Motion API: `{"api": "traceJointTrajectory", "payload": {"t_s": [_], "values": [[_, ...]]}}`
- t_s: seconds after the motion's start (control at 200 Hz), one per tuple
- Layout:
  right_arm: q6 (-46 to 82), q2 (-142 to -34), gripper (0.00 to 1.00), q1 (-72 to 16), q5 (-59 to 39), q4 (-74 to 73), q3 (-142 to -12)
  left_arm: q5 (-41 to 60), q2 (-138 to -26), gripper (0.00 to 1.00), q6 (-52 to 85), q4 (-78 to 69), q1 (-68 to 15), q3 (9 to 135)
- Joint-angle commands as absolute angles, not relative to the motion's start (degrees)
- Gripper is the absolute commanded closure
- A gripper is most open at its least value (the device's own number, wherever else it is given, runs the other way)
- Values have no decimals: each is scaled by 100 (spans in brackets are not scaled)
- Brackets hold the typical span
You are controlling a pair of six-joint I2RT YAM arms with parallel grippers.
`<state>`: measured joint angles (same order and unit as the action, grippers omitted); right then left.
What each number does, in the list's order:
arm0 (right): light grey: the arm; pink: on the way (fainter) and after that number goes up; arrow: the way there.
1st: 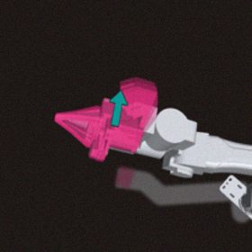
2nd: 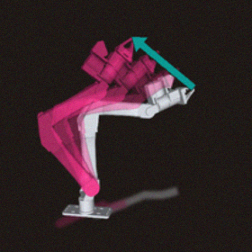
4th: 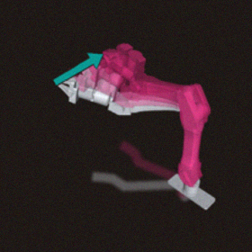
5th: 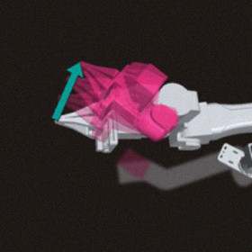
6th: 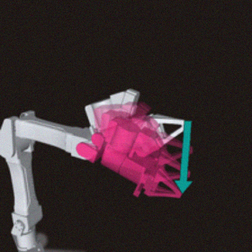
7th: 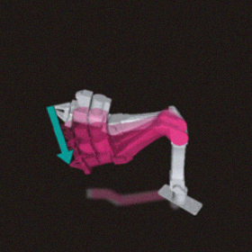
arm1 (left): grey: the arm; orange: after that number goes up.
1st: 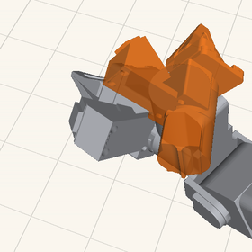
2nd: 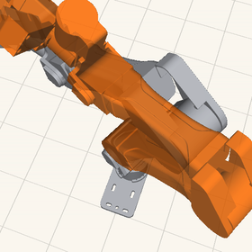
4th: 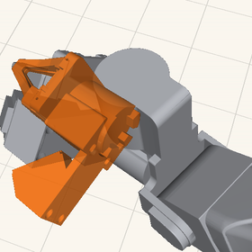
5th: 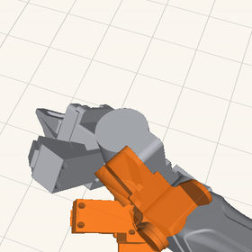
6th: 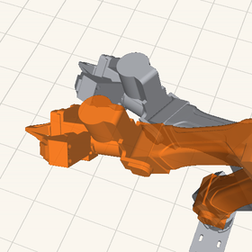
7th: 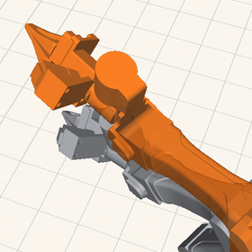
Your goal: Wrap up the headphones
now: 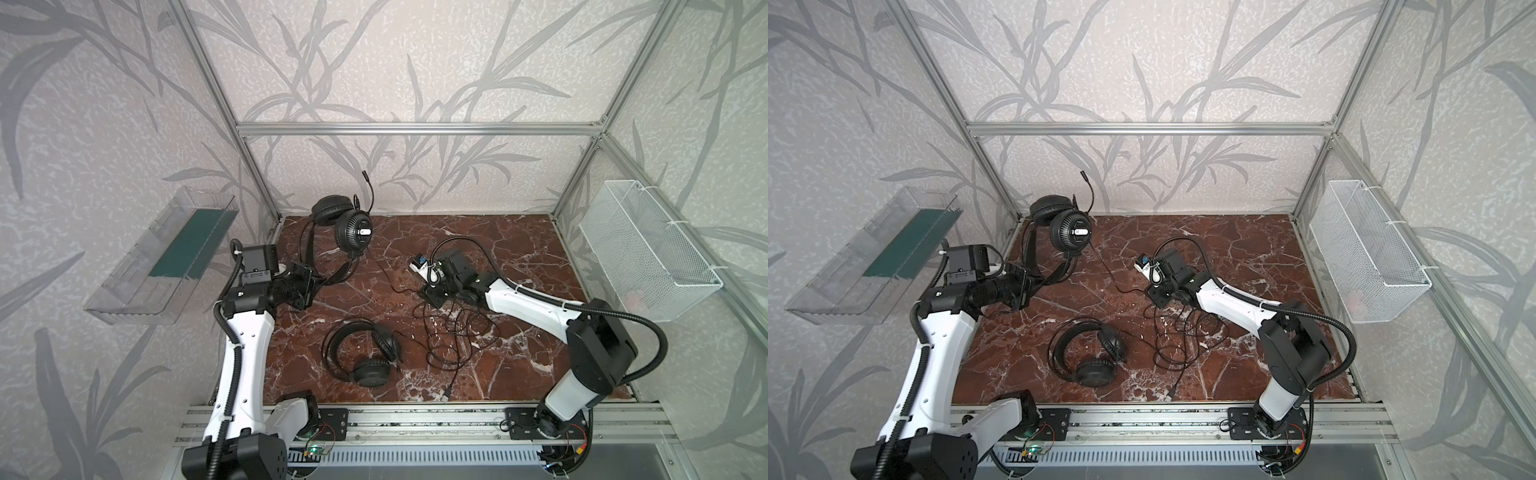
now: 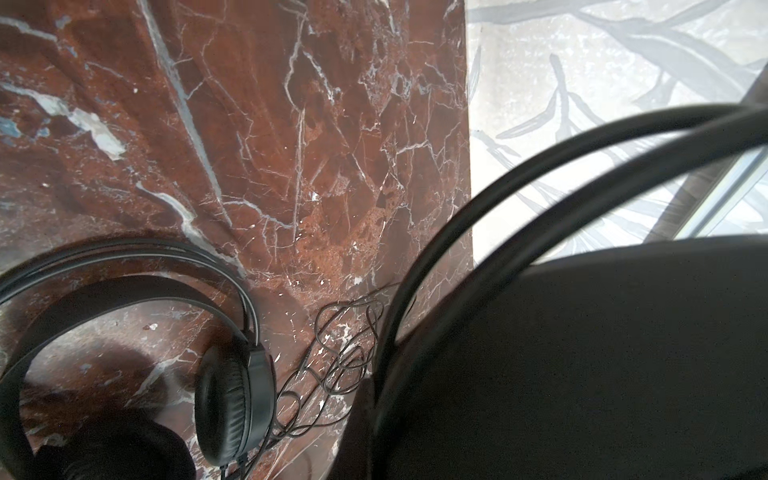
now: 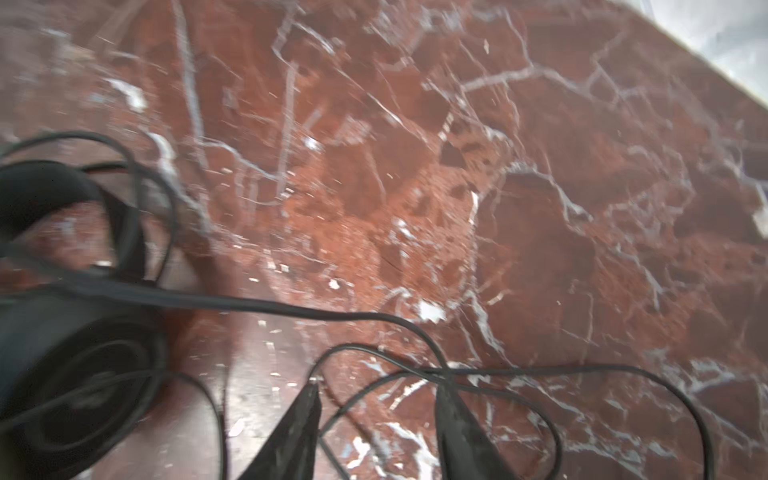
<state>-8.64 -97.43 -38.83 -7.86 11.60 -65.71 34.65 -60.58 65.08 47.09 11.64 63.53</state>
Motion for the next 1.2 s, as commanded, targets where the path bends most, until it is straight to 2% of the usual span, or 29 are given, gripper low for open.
{"api": "traceJointTrajectory", "payload": {"t_s": [0.0,0.17,0.36,0.425,0.54,0.585,0.85,1.065,1.2], "values": [[-1079,-10220,51,-3718,-556,1264,-6848,3626,-6064,100,6293,4782,1161,6731],[-1499,-10740,48,-3646,-795,1581,-7139,3588,-6086,100,6201,4877,1143,6872],[-1451,-11076,48,-3626,-588,1403,-7074,3568,-6122,100,6172,4883,1135,6905],[-1446,-11179,58,-3643,-606,1580,-7205,3561,-6137,100,6179,4906,1134,6933],[-1309,-11154,92,-3722,-475,1787,-7285,3346,-6151,100,6191,5048,1143,7022],[-1257,-11091,100,-3827,-375,1869,-7273,3290,-6140,100,6311,5023,1165,6999],[-1285,-9914,100,-5406,1333,2023,-6869,3127,-6352,100,6969,4427,1291,6741],[-1526,-8344,100,-5818,1006,2434,-6504,2119,-6418,100,6541,4677,1266,7135],[-1487,-7679,100,-6033,1001,2028,-5998,2218,-6573,100,6445,4673,1260,7118]]}}
